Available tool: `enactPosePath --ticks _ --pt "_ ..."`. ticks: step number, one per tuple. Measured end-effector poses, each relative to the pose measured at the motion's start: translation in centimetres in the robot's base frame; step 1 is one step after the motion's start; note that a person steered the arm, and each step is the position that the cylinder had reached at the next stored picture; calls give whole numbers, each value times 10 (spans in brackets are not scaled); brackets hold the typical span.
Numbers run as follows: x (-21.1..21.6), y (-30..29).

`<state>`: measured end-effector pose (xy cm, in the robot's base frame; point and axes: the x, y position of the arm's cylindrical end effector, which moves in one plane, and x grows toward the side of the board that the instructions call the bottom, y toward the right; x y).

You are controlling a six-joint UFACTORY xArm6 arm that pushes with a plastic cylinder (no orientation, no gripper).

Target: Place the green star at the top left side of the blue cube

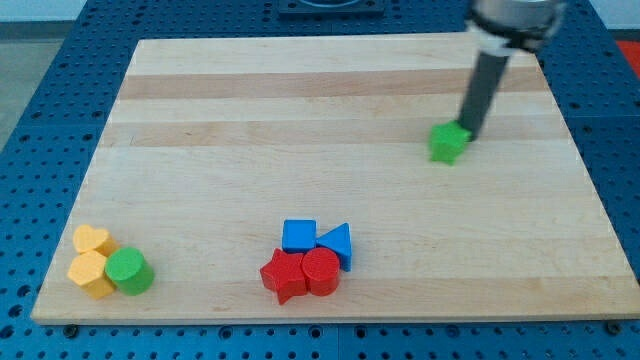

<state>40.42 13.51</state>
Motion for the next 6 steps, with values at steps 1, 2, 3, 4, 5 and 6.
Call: enactPosePath --ticks 1,2,3,4,5,6 --pt "2 -2" --pt "17 39" --pt "30 -12" --pt "29 -105" --pt "29 -159" --pt "19 -145"
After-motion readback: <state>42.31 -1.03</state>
